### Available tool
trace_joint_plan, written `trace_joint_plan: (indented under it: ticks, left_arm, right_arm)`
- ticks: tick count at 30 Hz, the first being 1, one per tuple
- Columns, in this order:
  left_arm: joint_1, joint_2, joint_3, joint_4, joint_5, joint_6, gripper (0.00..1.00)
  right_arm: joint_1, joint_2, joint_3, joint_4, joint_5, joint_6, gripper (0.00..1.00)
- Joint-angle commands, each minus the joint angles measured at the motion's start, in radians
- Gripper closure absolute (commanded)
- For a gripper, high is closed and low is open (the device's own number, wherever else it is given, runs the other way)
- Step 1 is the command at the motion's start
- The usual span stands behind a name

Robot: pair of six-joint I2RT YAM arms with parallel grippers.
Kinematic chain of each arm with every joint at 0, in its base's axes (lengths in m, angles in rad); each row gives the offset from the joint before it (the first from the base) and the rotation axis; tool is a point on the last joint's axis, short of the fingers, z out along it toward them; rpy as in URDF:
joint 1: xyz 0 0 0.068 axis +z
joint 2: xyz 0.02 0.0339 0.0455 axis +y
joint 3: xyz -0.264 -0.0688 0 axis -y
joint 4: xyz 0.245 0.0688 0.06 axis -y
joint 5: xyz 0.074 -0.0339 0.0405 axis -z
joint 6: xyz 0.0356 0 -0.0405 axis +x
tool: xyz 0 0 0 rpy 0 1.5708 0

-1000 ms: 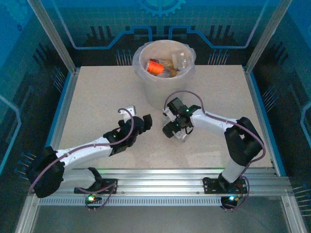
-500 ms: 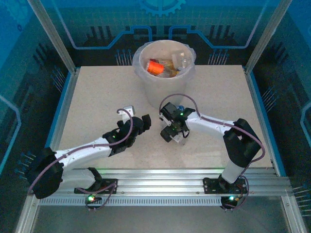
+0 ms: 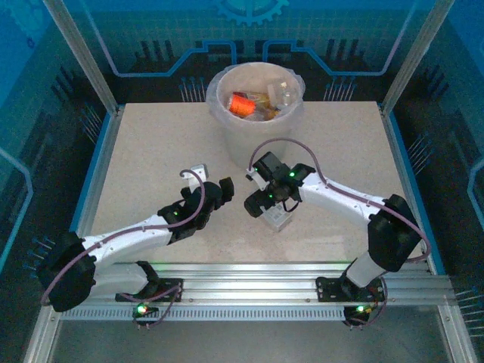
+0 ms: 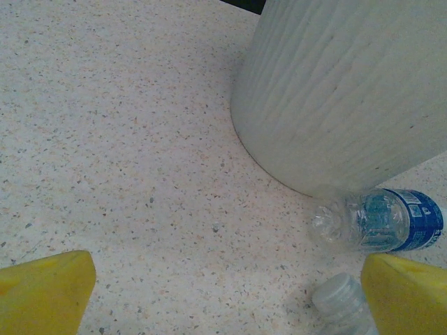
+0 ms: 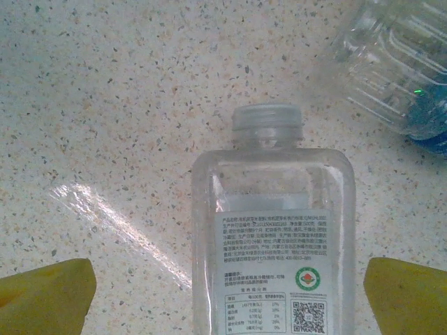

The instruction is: Put the plastic bottles in the bin

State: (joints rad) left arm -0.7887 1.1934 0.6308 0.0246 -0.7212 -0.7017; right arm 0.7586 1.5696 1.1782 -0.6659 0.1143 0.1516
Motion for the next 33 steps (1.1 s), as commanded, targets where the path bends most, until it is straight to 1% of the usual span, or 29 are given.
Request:
trace_joint_plan:
  ticks: [1, 8, 14, 21, 30, 31, 33]
  left_arm:
    - [-0.006, -0.023, -0.018, -0.013, -0.034, -0.006, 0.01]
    - [-0.006, -0.02, -0.019, -0.012, -0.038, -0.004, 0.01]
    - [-0.006, -0.02, -0.019, -0.014, -0.042, -0.005, 0.01]
    - [-0.004, -0.025, -0.02, -0.018, -0.043, -0.004, 0.01]
    - [-0.002, -0.026, -0.022, -0.015, -0.046, -0.004, 0.01]
    - [-0.001, -0.029, -0.023, -0.015, -0.047, -0.004, 0.01]
    - [0.0, -0.033, -0.023, -0.016, -0.05, -0.004, 0.01]
  right_arm:
    - [0.013, -0.011, -0.014, -0.035, 0.038, 0.001, 0.0]
    - [0.013, 0.045, -0.069, -0.025, 0.129, -0.026, 0.0]
    - [0.016, 0.091, -0.083, 0.008, 0.114, -0.035, 0.0]
    - [0.017, 0.155, -0.068, 0.006, 0.166, -0.023, 0.0]
    - [0.017, 0.212, -0.049, -0.001, 0.161, -0.017, 0.0]
    - [0.017, 0.215, -0.046, -0.002, 0.159, -0.015, 0.01]
    - [0.021, 0.213, -0.038, -0.012, 0.165, -0.011, 0.06]
